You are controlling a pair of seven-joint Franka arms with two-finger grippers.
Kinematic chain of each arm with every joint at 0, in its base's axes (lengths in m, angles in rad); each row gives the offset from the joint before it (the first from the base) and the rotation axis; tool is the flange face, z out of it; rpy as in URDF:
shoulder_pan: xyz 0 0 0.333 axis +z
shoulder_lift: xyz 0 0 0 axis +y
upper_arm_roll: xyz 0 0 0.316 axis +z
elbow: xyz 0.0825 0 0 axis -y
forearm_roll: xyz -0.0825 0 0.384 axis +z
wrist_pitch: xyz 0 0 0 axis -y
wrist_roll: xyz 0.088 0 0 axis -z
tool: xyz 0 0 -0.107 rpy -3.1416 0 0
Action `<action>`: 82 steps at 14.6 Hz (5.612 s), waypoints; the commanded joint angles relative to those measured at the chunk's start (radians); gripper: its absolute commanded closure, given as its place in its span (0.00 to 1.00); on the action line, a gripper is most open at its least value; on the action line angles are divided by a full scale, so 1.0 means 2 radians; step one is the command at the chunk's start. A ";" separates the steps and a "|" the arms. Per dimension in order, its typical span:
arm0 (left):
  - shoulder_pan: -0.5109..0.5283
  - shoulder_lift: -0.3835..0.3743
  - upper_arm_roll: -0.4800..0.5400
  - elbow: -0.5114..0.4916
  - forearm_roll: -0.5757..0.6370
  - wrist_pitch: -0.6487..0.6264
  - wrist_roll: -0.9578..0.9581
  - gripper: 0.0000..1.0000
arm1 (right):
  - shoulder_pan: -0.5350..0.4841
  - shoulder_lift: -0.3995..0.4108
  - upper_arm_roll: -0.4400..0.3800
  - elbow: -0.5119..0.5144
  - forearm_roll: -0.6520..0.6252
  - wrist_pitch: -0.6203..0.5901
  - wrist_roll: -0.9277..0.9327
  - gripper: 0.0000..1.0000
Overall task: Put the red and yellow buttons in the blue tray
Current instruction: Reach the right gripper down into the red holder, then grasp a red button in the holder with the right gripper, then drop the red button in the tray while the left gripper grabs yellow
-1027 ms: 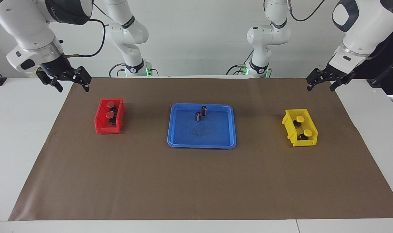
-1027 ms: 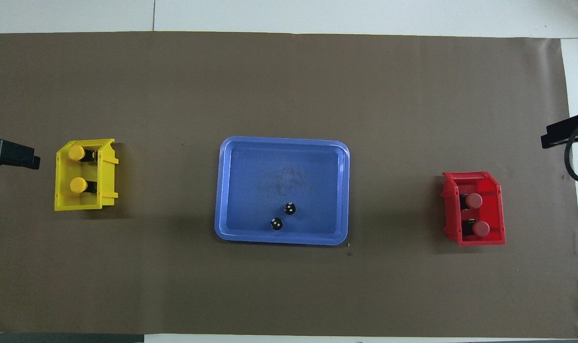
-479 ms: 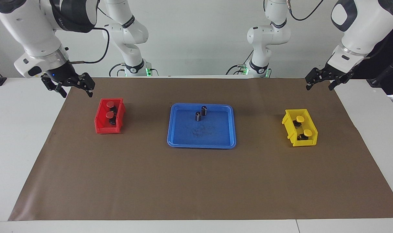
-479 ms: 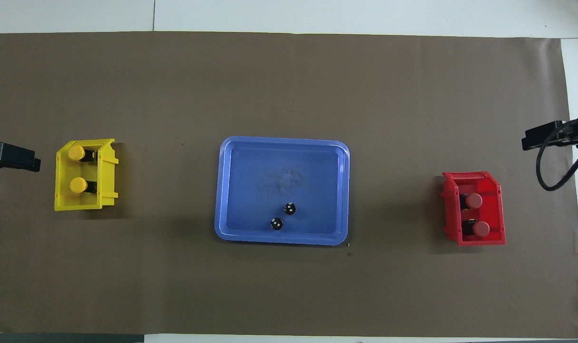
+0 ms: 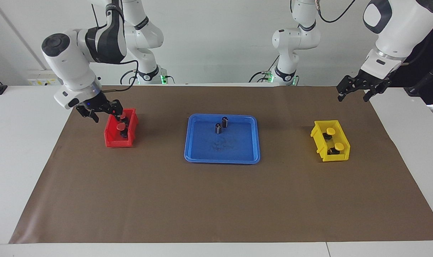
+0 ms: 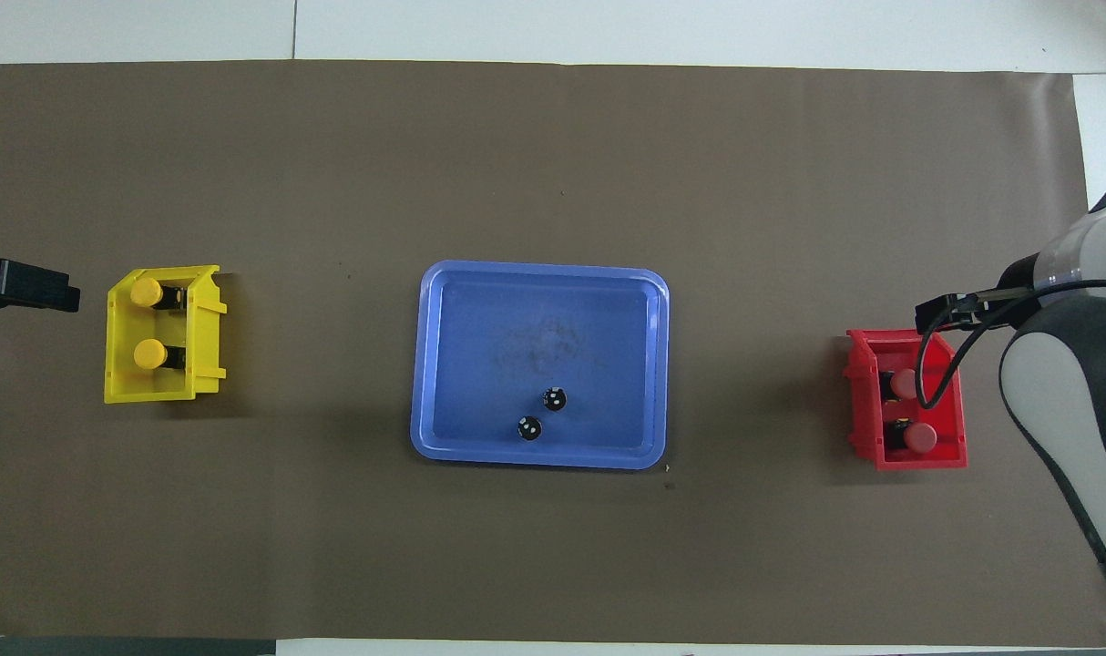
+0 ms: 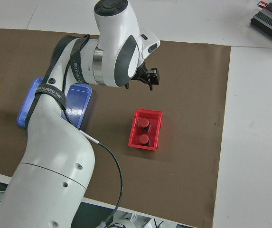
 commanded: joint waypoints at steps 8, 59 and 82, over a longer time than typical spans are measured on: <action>0.012 -0.011 0.001 -0.012 0.001 0.009 0.000 0.00 | -0.005 -0.017 0.000 -0.121 0.017 0.118 -0.017 0.32; 0.017 -0.008 0.000 -0.079 0.001 0.103 0.002 0.00 | -0.009 -0.009 0.000 -0.054 0.013 0.027 -0.056 0.72; 0.037 0.114 -0.001 -0.173 0.001 0.317 0.009 0.36 | 0.307 0.196 0.005 0.165 0.048 0.075 0.357 0.71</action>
